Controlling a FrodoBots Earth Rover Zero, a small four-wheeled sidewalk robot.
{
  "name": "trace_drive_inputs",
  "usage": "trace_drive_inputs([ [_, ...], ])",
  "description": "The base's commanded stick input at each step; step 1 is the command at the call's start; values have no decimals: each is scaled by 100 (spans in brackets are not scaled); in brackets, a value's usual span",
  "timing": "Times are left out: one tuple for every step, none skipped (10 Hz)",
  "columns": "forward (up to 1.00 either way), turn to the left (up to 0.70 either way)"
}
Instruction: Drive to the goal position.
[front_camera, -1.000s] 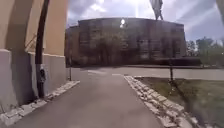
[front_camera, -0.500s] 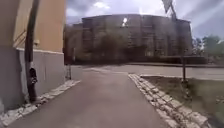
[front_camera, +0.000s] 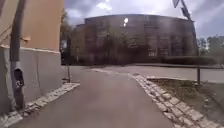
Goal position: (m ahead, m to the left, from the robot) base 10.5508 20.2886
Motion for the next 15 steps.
trace_drive_inputs([
  [70, 5],
  [70, 5],
  [70, 5],
  [70, 5],
  [70, 5],
  [70, 5],
  [70, 5],
  [70, 5],
  [70, 5],
  [70, 5],
  [70, 5],
  [70, 5],
  [70, 5],
  [70, 5],
  [70, 5],
])
